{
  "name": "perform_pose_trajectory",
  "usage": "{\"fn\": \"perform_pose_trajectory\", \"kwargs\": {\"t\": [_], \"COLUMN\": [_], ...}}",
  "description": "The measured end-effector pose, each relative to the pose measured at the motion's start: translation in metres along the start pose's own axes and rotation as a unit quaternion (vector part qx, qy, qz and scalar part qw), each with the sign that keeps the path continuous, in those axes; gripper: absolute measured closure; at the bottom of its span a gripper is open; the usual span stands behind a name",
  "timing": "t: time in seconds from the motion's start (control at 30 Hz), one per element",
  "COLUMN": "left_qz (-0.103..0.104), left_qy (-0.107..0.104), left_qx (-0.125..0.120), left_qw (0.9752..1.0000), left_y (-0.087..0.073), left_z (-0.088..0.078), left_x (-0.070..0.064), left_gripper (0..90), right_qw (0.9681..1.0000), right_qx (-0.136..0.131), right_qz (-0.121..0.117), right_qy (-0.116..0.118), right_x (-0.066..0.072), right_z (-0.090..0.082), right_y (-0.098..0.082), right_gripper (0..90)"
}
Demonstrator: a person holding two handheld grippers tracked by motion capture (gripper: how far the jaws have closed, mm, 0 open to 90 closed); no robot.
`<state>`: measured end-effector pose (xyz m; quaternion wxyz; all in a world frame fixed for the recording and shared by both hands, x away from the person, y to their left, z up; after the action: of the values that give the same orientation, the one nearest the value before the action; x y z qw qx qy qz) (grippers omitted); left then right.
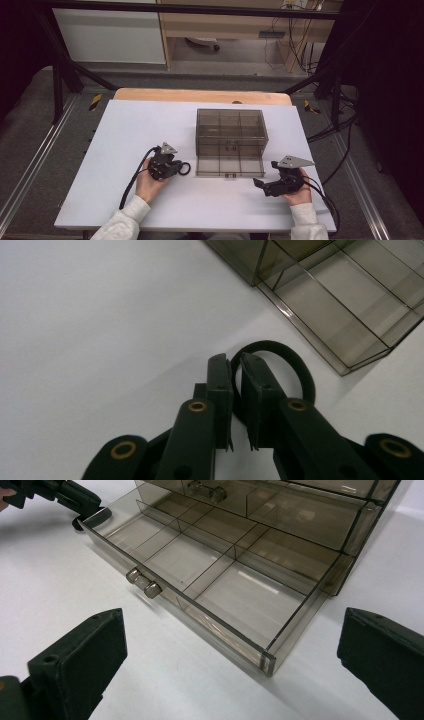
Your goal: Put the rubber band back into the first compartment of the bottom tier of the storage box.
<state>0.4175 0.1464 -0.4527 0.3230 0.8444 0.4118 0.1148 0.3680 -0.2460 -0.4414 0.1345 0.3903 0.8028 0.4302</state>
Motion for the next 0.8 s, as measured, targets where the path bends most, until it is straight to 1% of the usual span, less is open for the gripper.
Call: {"fn": "perform_pose_trajectory", "kwargs": {"t": [0.47, 0.57, 0.73, 0.8], "left_qz": [-0.006, -0.013, -0.012, -0.008], "left_qy": [0.0, -0.005, -0.006, -0.003], "left_qx": [-0.003, -0.003, -0.005, -0.005], "left_qw": [1.0, 0.9999, 0.9999, 0.9999], "left_y": [-0.0004, -0.0008, -0.0009, -0.0007], "left_z": [0.0001, 0.0001, -0.0004, -0.0013], "left_x": [0.002, 0.0025, 0.0026, 0.003], "left_gripper": [85.7, 86.1, 86.8, 86.9], "right_qw": [1.0, 1.0, 1.0, 1.0], "right_qx": [0.0, 0.001, 0.001, 0.0], "right_qz": [0.0, 0.0, 0.0, 0.0], "right_qy": [0.0, 0.0, 0.001, 0.0], "right_x": [0.0, 0.0, -0.0001, 0.0], "right_z": [0.0, 0.0001, -0.0001, -0.0001], "right_y": [0.0, 0.0, 0.0001, 0.0001], "right_gripper": [0.3, 0.3, 0.3, 0.3]}}
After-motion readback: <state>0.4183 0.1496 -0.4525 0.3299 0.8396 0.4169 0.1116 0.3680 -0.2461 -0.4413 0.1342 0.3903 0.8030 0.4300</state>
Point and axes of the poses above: each handheld gripper's, and its own axes: z roughly forward along the jaws, y roughly out of its top, x roughly to its left, the point moved 1 cm from there along z, roughly forward along the jaws, and after that the axes turned 3 degrees about x, right-handed, at the moved point
